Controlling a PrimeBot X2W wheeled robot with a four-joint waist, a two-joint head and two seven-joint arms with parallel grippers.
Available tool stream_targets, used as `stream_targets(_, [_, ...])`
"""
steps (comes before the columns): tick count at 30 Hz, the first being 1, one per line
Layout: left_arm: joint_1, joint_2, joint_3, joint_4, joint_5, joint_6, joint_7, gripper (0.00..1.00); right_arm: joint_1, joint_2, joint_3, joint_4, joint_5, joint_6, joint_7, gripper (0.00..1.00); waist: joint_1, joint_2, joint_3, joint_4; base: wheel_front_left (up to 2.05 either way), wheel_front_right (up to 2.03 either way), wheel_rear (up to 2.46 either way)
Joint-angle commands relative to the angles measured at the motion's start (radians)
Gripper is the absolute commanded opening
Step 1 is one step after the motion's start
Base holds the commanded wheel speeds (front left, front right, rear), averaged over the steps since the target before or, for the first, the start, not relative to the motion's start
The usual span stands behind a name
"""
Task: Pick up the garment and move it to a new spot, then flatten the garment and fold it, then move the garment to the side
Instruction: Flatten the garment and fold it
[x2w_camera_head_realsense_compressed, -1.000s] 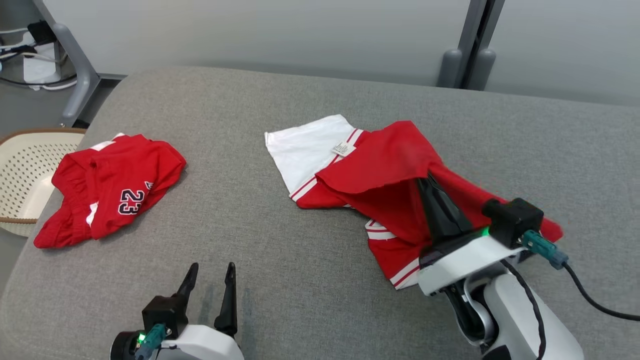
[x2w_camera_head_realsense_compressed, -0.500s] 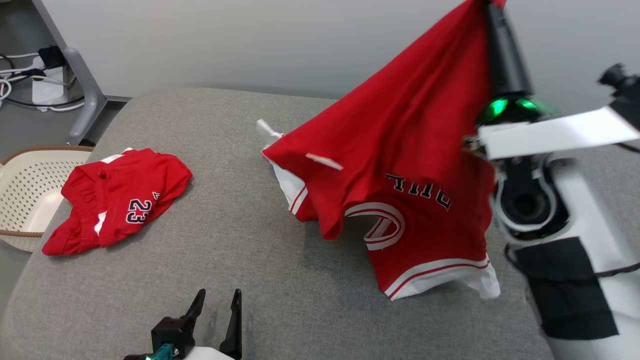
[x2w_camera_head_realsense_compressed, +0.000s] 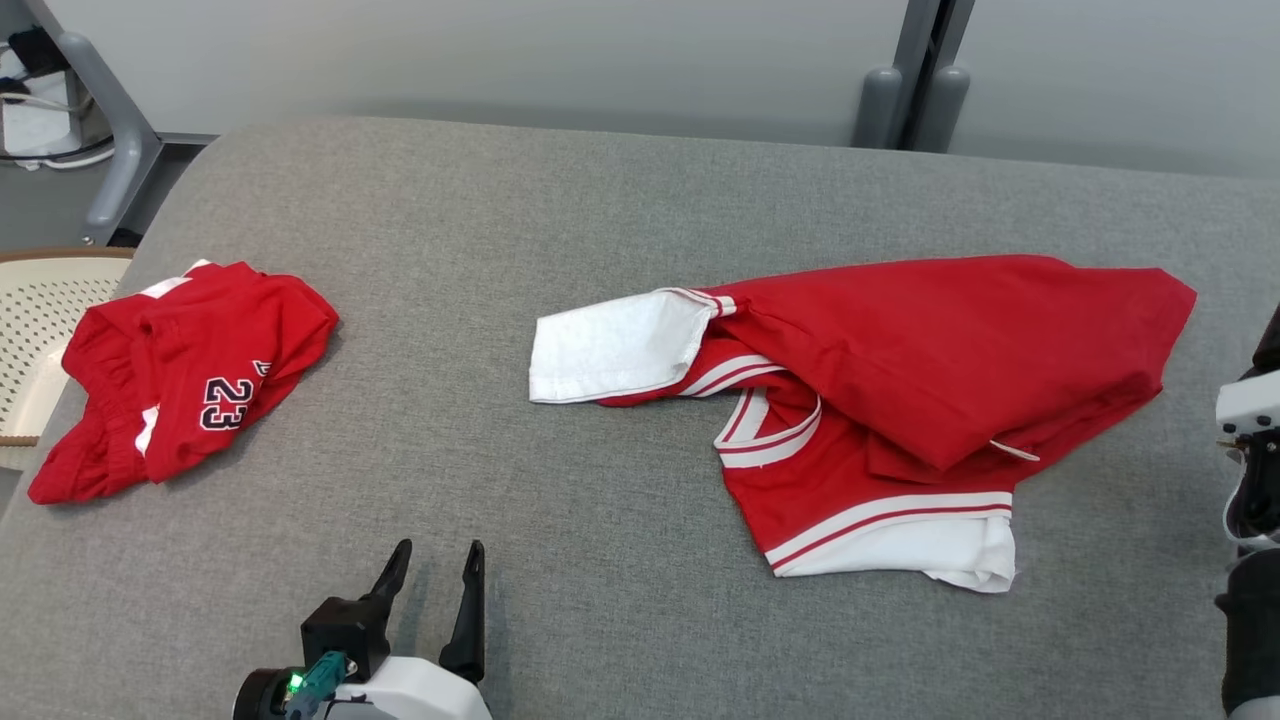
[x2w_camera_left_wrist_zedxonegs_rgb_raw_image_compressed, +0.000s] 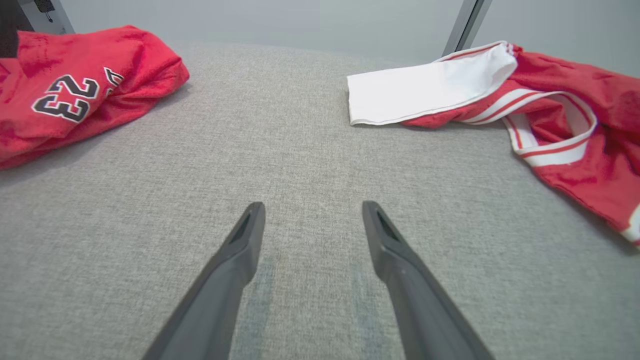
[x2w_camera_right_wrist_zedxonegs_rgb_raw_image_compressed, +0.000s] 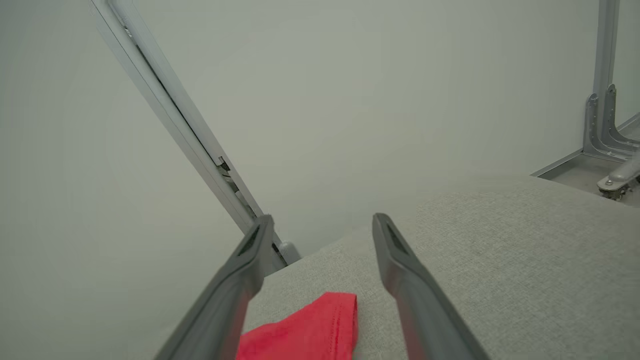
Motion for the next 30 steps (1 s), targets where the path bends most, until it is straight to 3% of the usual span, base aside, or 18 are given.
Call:
stream_targets(1, [-0.016, 0.005, 0.005, -0.002, 0.006, -0.003, 0.0, 1.0, 0.011, 0.013, -0.013, 0.0, -0.019, 0.002, 0.0, 1.0, 0.0, 0.0, 0.011, -0.01, 0.0, 0.0, 0.0])
stream_targets(5, [-0.025, 0.004, 0.012, 0.001, 0.017, -0.005, 0.0, 1.0, 0.045, 0.025, -0.044, -0.024, -0.08, 0.002, 0.0, 1.0, 0.0, 0.0, 0.02, -0.033, 0.0, 0.0, 0.0])
stream_targets(9, [-0.03, 0.005, 0.011, 0.001, 0.019, -0.008, 0.0, 1.0, 0.082, 0.041, -0.007, -0.071, -0.108, 0.002, 0.0, 1.0, 0.0, 0.0, 0.018, -0.053, 0.0, 0.0, 0.0])
stream_targets(24, [-0.046, 0.004, -0.026, -0.023, 0.015, -0.012, 0.0, 1.0, 0.265, 0.049, 0.249, -0.266, -0.218, 0.002, 0.0, 1.0, 0.0, 0.0, 0.0, -0.12, 0.0, 0.0, 0.0])
stream_targets(30, [-0.056, 0.004, -0.066, -0.019, -0.02, -0.042, 0.0, 1.0, 0.324, 0.049, 0.304, -0.283, -0.2, 0.002, 0.0, 1.0, 0.0, 0.0, 0.002, -0.165, 0.0, 0.0, 0.0])
